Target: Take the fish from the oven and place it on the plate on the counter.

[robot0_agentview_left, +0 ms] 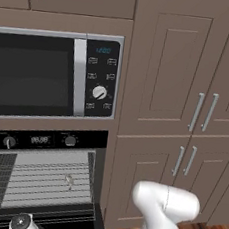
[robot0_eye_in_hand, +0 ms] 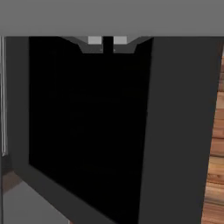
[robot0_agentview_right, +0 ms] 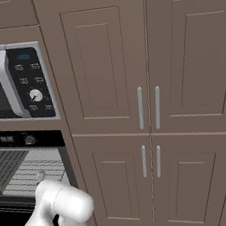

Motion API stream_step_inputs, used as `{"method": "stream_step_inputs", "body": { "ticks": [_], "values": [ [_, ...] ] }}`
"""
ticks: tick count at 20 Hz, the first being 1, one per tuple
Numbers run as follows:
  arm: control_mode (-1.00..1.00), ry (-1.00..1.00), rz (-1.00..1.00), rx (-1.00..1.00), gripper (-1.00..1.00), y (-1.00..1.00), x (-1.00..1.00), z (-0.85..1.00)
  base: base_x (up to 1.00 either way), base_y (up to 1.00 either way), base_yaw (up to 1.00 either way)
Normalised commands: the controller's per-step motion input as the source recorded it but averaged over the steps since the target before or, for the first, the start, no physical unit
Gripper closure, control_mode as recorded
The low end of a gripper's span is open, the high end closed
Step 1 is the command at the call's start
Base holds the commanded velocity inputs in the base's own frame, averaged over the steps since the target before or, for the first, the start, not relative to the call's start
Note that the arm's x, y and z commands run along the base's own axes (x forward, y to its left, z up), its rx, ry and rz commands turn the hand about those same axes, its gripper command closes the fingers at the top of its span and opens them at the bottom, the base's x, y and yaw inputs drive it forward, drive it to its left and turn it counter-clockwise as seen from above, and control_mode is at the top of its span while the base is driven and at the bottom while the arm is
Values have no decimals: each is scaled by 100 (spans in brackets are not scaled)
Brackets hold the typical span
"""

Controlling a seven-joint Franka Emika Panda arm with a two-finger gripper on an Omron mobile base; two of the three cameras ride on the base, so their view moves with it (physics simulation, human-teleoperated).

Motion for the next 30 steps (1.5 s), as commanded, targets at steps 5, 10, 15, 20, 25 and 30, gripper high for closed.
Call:
{"method": "stream_step_inputs", "body": {
  "ticks": [5, 10, 15, 20, 25, 30],
  "values": [
    [-100, -6, 0, 0, 100, -8, -44, 68, 0, 0, 0],
    [-100, -13, -1, 2, 100, -2, -22, 100, 0, 0, 0],
    [-100, -11, -8, 3, 100, -21, -6, 100, 0, 0, 0],
    [-100, -1, -26, 5, 100, -32, 24, 66, 0, 0, 0],
    [-100, 1, -36, 3, 100, -26, 56, 29, 0, 0, 0],
    [-100, 4, -38, 7, 100, -23, 57, 18, 0, 0, 0]
  ]
}}
